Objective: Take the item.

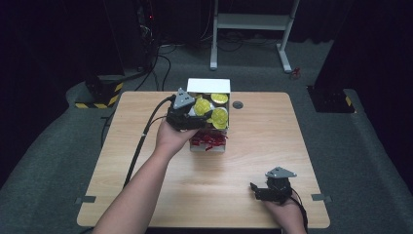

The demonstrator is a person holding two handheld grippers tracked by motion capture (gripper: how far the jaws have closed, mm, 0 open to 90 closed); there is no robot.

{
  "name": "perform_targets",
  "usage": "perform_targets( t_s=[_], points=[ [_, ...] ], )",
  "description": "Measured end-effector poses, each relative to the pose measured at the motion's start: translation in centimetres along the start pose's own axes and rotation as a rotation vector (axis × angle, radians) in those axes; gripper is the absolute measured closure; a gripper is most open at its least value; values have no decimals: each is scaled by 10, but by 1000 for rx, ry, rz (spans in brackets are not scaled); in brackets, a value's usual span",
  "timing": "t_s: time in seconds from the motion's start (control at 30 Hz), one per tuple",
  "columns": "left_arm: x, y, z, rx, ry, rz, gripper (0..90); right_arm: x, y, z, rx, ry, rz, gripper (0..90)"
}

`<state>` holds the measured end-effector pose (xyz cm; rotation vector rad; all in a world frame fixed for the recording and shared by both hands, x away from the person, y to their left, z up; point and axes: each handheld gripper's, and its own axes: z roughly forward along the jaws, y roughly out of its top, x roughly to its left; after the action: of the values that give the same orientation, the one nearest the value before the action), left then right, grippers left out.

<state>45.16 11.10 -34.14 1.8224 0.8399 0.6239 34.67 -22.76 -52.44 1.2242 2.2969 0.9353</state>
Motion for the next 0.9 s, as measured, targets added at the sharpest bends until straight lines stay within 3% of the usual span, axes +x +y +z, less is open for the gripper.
perform_targets(
  t_s=[0.43,0.77,0.9],
  points=[
    [-2,-4,-3,-29,26,23,375,0,0,0,-1,0,1,145],
    [-3,-5,-5,-46,32,20,388,0,0,0,0,-1,6,145],
    [-4,-3,-8,-67,17,17,472,0,0,0,1,-1,7,145]
  ],
)
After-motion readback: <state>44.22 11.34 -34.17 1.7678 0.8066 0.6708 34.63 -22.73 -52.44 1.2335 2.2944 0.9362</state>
